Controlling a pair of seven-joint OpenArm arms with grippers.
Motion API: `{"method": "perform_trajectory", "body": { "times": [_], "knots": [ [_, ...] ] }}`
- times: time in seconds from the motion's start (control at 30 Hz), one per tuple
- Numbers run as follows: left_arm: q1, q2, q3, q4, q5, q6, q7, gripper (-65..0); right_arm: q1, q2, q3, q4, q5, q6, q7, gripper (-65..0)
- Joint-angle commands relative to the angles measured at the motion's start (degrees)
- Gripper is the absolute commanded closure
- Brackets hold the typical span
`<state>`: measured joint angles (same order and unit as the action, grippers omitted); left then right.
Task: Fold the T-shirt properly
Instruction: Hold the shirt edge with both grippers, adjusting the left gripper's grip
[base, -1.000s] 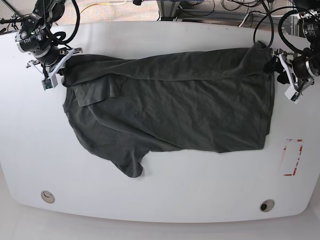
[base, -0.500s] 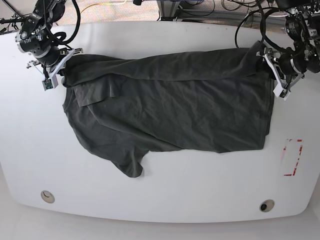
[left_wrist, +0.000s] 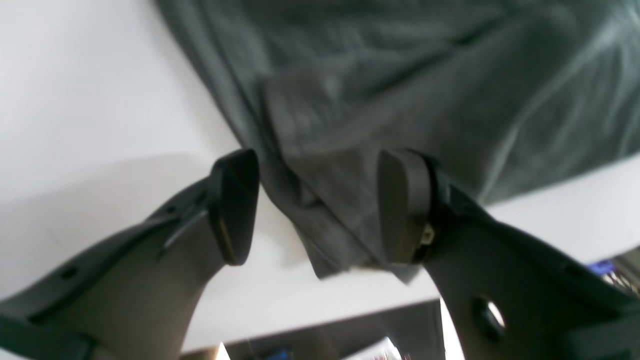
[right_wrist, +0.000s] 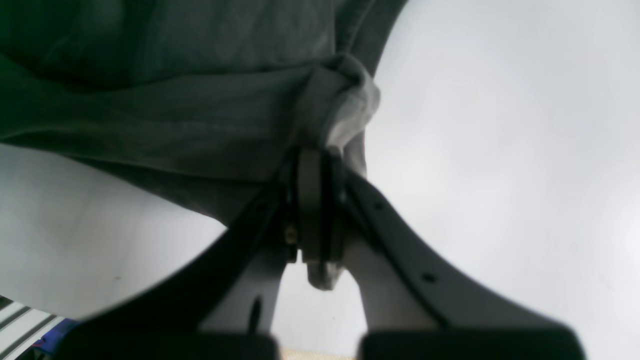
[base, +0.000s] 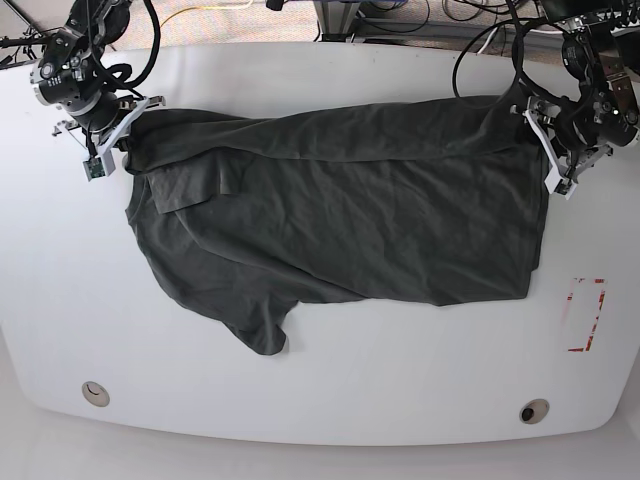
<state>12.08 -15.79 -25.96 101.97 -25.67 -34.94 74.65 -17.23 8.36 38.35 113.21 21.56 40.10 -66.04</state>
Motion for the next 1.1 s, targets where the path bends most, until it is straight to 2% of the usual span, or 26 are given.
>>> {"method": "perform_trajectory", "body": {
  "times": [0.0, 0.2, 0.53, 0.7, 0.77, 0.97, 1.07],
  "knots": [
    [-0.5, -1.1, -0.3, 0.8, 0.5, 0.0, -0.9, -35.1, 0.2, 0.7, 0.3, 1.1, 0.7, -0.1, 1.1, 0.0],
    [-0.5, -1.0, -0.2, 0.5, 1.8, 0.0, -1.0, -35.1, 0.2, 0.7, 0.3, 1.1, 0.7, -0.1, 1.1, 0.0],
    [-2.6, -1.0, -0.2, -6.5, 1.5, -0.2, -1.0, -34.7, 0.2, 0.7, 0.3, 1.1, 0.7, -0.1, 1.1, 0.0],
    [-2.6, -1.0, -0.2, -6.4, 1.5, -3.4, -0.9, -33.9, 0.2, 0.7, 0.5, 1.1, 0.7, -0.1, 1.1, 0.0],
    [-2.7, -1.0, -0.2, -6.4, 1.5, -4.9, -0.9, -31.0, 0.2, 0.7, 0.4, 1.1, 0.7, -0.1, 1.1, 0.0],
    [-2.7, -1.0, -0.2, -6.4, 1.6, -5.1, -0.8, -19.3, 0.2, 0.7, 0.5, 1.1, 0.7, -0.1, 1.1, 0.0],
    [-2.6, -1.0, -0.1, -6.5, 1.6, -5.1, -0.7, -16.7, 0.2, 0.7, 0.5, 1.1, 0.7, -0.1, 1.1, 0.0]
  ]
}}
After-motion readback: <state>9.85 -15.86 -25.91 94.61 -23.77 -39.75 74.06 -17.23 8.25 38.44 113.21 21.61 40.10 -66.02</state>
